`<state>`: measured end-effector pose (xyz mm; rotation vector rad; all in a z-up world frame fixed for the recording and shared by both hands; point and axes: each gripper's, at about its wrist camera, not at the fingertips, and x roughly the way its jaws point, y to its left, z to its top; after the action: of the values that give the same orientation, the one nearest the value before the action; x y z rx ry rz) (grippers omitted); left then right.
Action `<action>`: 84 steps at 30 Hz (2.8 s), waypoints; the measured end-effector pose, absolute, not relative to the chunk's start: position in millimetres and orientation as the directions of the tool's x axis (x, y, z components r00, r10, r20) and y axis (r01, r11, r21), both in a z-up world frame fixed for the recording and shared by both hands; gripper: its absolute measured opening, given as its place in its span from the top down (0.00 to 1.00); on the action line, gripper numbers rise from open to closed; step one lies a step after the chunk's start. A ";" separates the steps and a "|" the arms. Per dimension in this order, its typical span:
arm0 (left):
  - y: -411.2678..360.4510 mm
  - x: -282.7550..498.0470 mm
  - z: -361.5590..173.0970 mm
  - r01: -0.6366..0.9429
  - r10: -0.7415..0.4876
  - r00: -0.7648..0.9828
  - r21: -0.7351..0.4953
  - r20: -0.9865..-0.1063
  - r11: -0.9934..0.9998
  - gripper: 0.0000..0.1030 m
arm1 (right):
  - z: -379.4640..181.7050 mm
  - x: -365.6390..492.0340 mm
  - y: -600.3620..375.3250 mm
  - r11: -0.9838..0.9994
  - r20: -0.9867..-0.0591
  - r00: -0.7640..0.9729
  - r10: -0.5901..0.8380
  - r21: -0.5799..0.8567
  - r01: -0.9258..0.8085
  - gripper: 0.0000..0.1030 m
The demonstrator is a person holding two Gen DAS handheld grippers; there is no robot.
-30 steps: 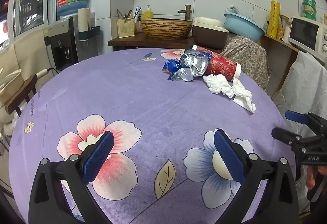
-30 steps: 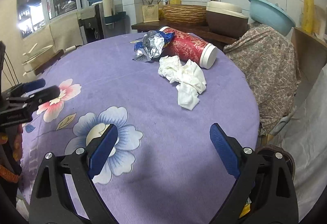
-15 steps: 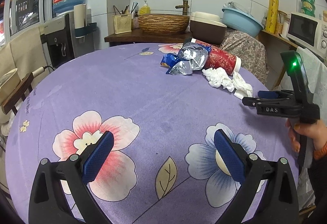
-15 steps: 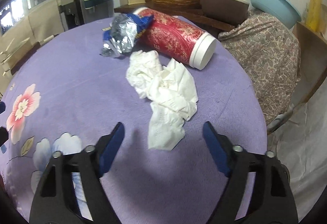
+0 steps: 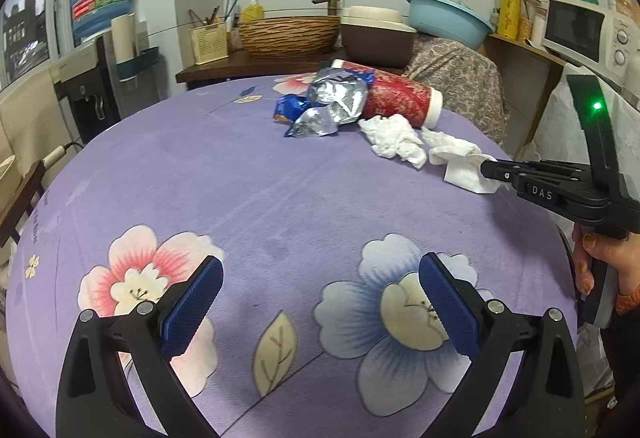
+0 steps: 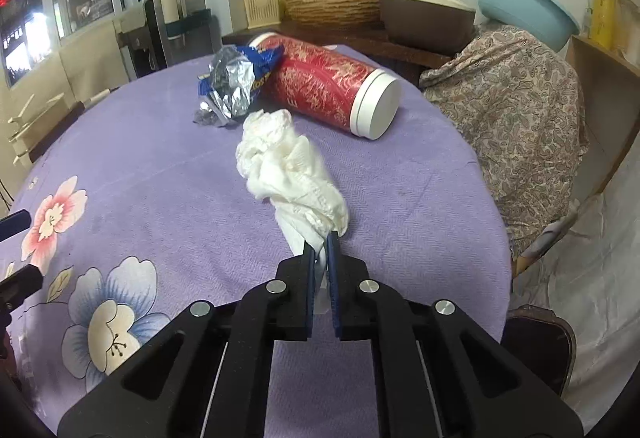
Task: Collect trash
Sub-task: 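Grasp the other white tissue with the left gripper while the right holds its tissue, then carry both white tissues with both grippers over the bin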
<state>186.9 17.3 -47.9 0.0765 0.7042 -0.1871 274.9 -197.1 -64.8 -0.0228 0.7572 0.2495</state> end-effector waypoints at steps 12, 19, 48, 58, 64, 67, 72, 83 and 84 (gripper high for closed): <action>-29.8 248.7 -50.1 0.247 -0.215 0.709 -0.049 -0.672 0.968 0.06 | -38.1 207.4 -234.4 0.970 -0.606 0.759 0.237 0.105 -0.218 0.94; -65.5 292.4 -51.8 0.259 -0.207 0.696 -0.027 -0.687 0.965 0.06 | -34.8 171.3 -260.4 0.981 -0.598 0.779 0.191 0.093 -0.169 0.94; -103.9 269.2 -47.2 0.302 -0.250 0.704 -0.039 -0.665 0.953 0.70 | -65.2 100.4 -328.9 0.980 -0.606 0.790 0.092 0.195 0.035 0.94; -114.4 194.4 -30.3 0.379 -0.369 0.707 -0.117 -0.603 0.918 0.70 | -75.1 90.5 -348.3 0.973 -0.610 0.790 0.059 0.213 0.092 0.94; -142.1 158.4 -26.4 0.449 -0.444 0.693 -0.142 -0.567 0.882 0.70 | -83.7 78.7 -360.1 0.968 -0.621 0.783 0.018 0.207 0.141 0.94; -167.4 145.9 -28.1 0.504 -0.486 0.670 -0.137 -0.561 0.853 0.70 | -91.0 73.3 -371.8 0.962 -0.633 0.774 -0.005 0.209 0.177 0.94; -216.1 133.3 -44.0 0.594 -0.548 0.598 -0.135 -0.585 0.793 0.70 | -113.6 66.2 -397.8 0.943 -0.672 0.739 -0.052 0.210 0.257 0.94; -277.6 121.6 -98.9 0.671 -0.548 0.468 -0.125 -0.693 0.731 0.70 | -180.8 70.3 -438.5 0.902 -0.765 0.635 -0.107 0.195 0.386 0.94; -279.7 122.0 -104.0 0.672 -0.545 0.459 -0.127 -0.702 0.729 0.70 | -188.4 71.7 -441.5 0.897 -0.772 0.626 -0.111 0.194 0.398 0.94</action>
<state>122.0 -279.7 -104.0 0.1780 0.7952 -0.7543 71.7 -441.5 -188.4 0.3660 0.8491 -0.2992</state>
